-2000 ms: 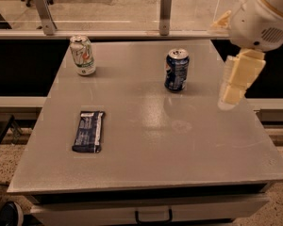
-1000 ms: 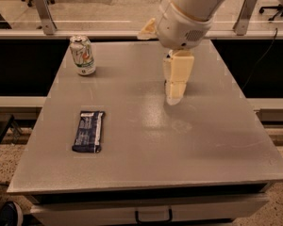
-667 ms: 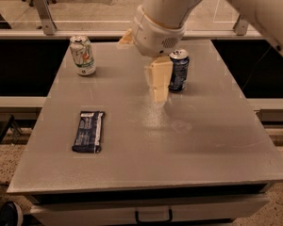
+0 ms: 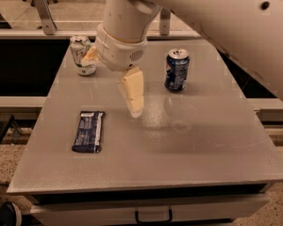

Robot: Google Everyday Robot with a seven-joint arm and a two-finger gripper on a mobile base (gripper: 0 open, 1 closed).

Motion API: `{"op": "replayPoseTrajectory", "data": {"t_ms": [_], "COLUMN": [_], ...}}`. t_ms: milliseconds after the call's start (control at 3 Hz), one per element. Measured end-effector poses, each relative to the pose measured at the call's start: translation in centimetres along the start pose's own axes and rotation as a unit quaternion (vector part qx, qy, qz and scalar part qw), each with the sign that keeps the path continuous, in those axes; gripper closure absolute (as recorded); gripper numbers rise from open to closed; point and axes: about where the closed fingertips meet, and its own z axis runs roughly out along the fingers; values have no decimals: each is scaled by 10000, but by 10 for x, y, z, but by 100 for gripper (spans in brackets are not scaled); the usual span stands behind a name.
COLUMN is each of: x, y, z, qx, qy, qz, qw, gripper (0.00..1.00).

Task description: Pick rxbar blueberry

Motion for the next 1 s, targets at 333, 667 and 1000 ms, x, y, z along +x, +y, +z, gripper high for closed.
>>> {"op": "replayPoseTrajectory", "data": {"t_ms": [333, 667, 1000], "x": [-23, -43, -54], "y": [-2, 4, 9], "z": [23, 45, 63], "qx": [-217, -502, -794], "qy": [-4, 69, 154], "qz": [-668, -1432, -1982], "qw": [9975, 9884, 9768], "gripper": [0, 0, 0]}}
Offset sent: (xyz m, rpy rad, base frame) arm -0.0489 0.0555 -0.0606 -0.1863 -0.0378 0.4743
